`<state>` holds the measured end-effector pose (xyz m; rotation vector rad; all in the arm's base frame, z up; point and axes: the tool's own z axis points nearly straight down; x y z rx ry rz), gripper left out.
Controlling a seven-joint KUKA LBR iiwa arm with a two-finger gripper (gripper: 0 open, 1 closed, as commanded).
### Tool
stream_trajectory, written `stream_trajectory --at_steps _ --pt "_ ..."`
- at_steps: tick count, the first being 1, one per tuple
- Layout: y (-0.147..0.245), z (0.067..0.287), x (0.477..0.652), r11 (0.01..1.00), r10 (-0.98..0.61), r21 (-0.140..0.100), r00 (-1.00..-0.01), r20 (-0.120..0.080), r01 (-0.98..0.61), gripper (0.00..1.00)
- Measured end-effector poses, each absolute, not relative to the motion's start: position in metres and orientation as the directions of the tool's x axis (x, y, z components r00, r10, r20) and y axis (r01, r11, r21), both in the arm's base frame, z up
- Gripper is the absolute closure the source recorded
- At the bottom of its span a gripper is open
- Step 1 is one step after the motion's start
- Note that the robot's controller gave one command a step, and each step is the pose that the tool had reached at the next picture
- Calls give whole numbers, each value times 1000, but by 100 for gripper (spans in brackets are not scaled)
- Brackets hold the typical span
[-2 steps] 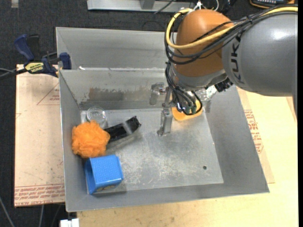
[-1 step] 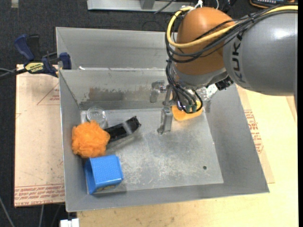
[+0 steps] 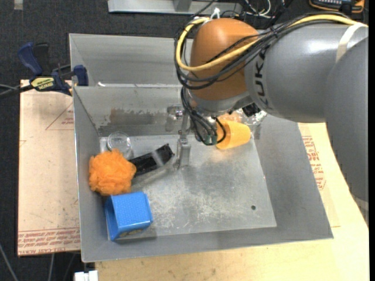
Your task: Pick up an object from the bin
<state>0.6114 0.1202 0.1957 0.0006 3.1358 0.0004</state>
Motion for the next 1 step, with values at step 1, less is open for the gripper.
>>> stream_trajectory --at_steps 1 --pt "147 148 611 1000 -22 8 -1000 -6 -22 0"
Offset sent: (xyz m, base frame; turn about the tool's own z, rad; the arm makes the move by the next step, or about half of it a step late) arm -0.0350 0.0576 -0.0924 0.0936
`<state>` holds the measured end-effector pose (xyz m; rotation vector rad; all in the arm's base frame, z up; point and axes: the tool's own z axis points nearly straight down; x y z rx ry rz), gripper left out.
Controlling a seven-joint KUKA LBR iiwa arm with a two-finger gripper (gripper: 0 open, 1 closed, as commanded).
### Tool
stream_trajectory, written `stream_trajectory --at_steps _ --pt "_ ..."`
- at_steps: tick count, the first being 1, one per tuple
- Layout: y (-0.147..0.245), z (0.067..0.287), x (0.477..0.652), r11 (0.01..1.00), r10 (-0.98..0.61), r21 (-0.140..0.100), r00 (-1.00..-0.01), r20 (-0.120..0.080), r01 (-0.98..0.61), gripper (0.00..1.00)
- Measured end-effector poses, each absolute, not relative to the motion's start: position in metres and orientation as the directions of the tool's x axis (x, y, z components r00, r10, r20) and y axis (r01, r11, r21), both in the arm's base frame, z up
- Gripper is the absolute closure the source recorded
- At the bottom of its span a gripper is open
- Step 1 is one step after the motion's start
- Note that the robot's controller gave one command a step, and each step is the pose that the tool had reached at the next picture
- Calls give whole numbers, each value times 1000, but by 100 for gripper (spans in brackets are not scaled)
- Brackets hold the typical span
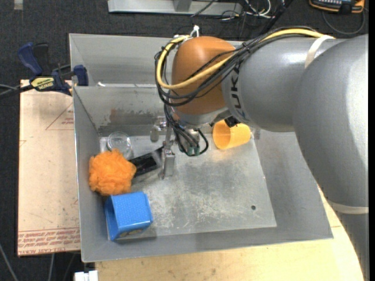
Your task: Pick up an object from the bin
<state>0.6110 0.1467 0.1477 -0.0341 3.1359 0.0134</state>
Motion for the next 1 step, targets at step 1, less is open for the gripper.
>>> stream_trajectory --at_steps 1 --pt "157 115 591 998 56 0 -998 -5 56 0"
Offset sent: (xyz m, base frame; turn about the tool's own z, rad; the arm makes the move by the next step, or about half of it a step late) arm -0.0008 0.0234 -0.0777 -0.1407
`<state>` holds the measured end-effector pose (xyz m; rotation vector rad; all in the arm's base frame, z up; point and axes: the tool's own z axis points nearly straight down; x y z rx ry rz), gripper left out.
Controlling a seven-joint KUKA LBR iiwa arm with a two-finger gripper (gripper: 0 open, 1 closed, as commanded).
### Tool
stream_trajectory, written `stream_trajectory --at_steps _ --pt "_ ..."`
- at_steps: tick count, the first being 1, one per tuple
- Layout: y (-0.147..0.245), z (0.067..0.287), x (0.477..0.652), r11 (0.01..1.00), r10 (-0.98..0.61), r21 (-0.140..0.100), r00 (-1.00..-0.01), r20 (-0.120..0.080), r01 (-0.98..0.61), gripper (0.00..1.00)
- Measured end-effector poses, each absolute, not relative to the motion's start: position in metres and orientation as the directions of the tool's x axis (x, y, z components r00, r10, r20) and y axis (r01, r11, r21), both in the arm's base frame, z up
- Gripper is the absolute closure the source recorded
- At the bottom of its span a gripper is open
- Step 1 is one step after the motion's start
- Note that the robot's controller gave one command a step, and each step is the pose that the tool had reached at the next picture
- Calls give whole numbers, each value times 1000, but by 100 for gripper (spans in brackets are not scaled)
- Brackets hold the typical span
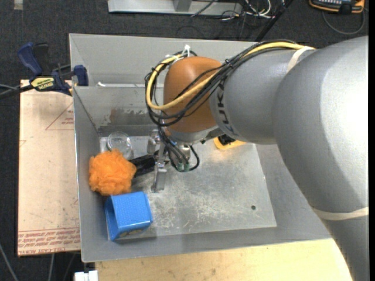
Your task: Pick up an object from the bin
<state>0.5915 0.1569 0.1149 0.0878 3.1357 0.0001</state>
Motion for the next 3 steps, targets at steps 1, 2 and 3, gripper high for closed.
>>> stream_trajectory --at_steps 1,2,3 --pt "169 95 597 1000 12 7 -1000 -10 12 0" --pt "159 80 611 993 -116 8 -993 -32 -116 100" --pt "159 80 611 993 -115 8 -993 -32 -116 100"
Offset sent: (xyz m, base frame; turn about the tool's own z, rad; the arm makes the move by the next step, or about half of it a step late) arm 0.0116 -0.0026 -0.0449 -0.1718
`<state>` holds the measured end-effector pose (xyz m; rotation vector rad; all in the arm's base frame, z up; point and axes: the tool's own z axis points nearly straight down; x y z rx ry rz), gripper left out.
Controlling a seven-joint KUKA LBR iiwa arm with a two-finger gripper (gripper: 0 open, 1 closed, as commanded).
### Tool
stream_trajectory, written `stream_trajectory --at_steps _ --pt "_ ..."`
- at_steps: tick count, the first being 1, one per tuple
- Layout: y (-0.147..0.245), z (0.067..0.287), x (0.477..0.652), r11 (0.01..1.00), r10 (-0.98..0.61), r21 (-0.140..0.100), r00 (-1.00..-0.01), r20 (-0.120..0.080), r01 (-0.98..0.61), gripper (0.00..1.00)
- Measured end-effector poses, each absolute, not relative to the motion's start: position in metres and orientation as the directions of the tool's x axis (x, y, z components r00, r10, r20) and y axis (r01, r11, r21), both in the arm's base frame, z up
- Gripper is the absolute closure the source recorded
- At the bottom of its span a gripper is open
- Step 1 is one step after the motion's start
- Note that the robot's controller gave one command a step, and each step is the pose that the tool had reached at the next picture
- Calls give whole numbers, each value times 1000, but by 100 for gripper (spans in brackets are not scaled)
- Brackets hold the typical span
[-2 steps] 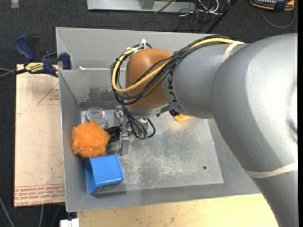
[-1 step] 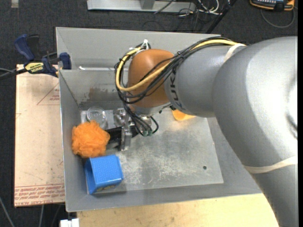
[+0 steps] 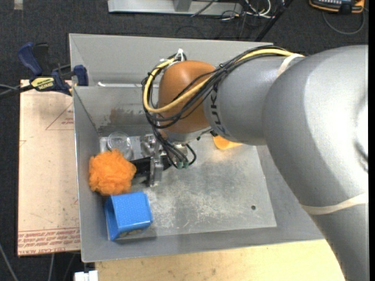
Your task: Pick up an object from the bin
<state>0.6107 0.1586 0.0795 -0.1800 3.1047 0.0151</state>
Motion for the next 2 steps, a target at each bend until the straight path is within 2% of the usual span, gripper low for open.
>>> stream_trajectory --at_steps 1,2 --pt "154 79 613 993 -119 15 -992 -36 -119 100" --pt "166 260 616 990 -142 6 -989 -32 -142 100"
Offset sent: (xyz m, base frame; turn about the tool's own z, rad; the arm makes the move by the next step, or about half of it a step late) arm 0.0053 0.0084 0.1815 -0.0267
